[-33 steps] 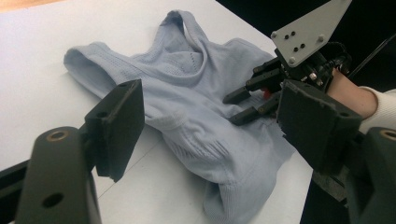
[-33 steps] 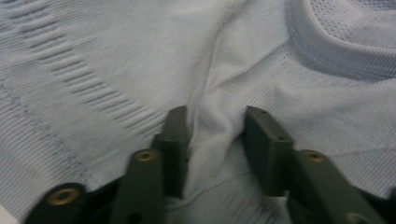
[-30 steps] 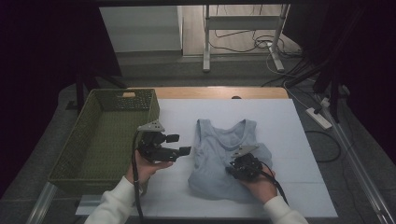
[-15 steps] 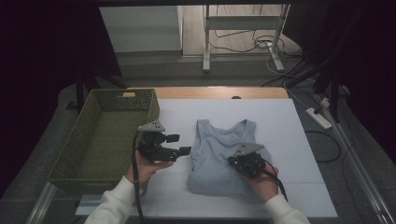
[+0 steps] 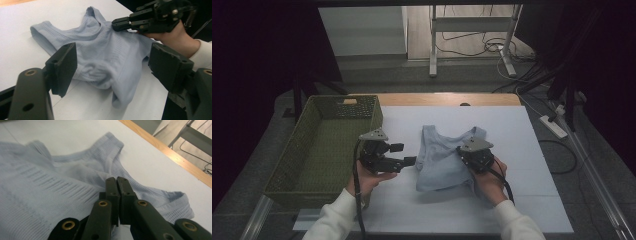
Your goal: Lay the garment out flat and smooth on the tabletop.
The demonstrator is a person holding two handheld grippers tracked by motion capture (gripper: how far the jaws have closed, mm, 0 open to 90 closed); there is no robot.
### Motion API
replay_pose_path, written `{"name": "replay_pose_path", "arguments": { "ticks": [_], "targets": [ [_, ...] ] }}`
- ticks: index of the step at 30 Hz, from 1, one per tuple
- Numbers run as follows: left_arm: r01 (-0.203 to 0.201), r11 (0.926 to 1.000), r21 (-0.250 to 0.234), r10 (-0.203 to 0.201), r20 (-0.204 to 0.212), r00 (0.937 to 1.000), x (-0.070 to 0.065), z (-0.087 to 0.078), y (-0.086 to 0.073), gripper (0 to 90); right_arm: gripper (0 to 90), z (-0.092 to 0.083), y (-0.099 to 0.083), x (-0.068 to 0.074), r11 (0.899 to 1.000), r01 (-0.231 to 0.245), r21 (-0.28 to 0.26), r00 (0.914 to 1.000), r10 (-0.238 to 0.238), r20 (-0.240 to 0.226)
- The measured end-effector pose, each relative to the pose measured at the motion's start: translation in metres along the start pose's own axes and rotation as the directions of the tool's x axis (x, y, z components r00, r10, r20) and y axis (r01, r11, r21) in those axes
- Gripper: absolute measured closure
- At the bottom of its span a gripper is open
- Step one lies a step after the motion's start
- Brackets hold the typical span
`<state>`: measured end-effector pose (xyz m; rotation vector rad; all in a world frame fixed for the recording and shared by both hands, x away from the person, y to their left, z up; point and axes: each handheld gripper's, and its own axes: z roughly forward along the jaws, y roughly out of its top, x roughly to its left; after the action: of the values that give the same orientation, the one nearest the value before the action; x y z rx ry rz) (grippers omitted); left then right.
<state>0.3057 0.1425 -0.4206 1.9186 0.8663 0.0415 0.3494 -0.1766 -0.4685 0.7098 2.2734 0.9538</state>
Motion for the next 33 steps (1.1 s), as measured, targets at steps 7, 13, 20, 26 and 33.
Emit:
{"name": "replay_pose_path", "arguments": {
  "ticks": [7,13,20,26,33],
  "targets": [
    [-0.004,1.0,0.005,0.004,0.0,1.0,-0.002,0.002,0.0,24.1,88.1,0.02,-0.016,-0.007,0.997,-0.025,0.077,0.9997,0.026,-0.005],
    [-0.007,1.0,0.004,0.007,-0.001,1.0,-0.002,0.001,0.0,24.0,88.2,0.031,-0.029,-0.012,0.991,-0.044,0.126,0.9989,0.046,-0.011],
    [-0.005,1.0,0.005,0.005,-0.001,1.0,-0.003,0.001,0.0,24.0,87.8,0.035,-0.036,-0.014,0.986,-0.103,0.132,0.9923,0.111,-0.055],
    [-0.007,1.0,0.006,0.007,0.0,1.0,-0.003,0.001,-0.001,23.8,84.9,0.029,-0.034,-0.008,0.987,-0.119,0.11,0.9848,0.132,-0.113],
    [-0.011,0.9999,0.005,0.011,-0.001,0.9999,-0.003,0.001,0.0,23.8,60.1,0.018,-0.028,-0.011,0.984,-0.17,0.052,0.9776,0.175,-0.117]
  ]
}}
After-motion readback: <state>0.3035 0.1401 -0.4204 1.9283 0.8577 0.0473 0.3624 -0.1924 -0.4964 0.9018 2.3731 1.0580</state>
